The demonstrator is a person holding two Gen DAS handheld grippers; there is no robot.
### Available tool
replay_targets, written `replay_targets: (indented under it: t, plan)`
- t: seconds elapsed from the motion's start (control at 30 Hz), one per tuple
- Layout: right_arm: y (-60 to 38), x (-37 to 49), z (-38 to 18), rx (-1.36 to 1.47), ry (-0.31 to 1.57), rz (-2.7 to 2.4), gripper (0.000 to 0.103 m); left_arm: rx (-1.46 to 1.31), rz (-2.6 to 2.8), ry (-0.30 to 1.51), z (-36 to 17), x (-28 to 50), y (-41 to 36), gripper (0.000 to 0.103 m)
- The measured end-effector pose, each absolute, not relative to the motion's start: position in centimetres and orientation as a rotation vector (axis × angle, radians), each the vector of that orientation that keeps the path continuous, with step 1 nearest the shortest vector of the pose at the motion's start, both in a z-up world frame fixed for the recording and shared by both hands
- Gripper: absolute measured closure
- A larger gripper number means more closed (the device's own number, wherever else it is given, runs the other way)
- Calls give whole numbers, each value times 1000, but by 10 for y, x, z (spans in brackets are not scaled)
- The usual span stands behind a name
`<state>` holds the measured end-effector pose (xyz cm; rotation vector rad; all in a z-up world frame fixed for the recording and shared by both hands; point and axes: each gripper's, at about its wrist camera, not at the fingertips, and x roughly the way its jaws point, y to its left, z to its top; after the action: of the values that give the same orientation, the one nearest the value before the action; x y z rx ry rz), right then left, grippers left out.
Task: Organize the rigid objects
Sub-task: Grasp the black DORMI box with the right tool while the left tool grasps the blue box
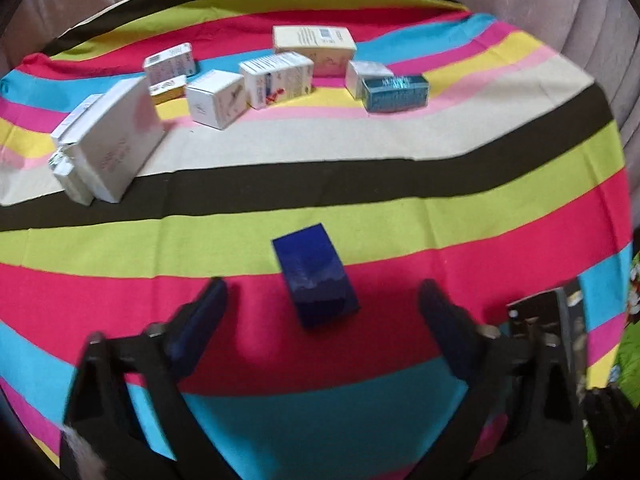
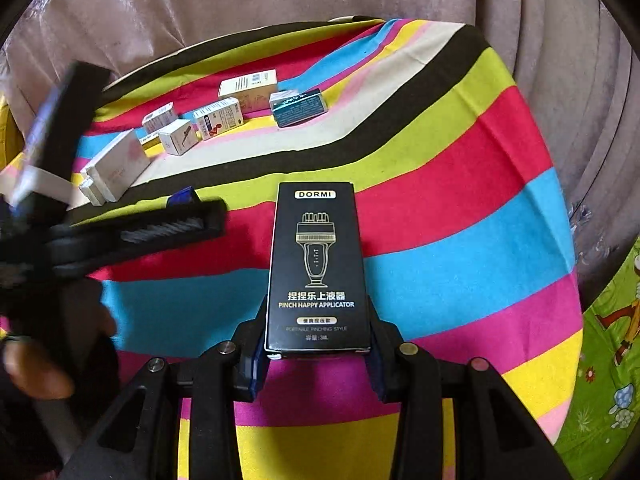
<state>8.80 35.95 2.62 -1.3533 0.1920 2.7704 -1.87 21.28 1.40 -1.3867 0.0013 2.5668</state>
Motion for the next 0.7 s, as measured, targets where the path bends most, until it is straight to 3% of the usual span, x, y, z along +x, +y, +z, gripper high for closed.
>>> replay_targets:
  t: [0.07, 0.1, 0.3, 0.7]
  plan:
    - [360, 88, 26, -1352, 201, 2774, 63, -1347, 2612, 128, 13, -16, 216, 66]
    - [359, 88, 27, -1355, 211, 2780, 63, -1340, 2585, 116, 14, -15, 211, 71]
    - [349, 89, 29, -1364, 244, 2825, 63, -1376, 2586, 3, 17, -8, 148, 72]
    - [305, 88, 19, -1472, 184, 2867, 63, -1386, 2688, 28, 16, 49, 58, 72]
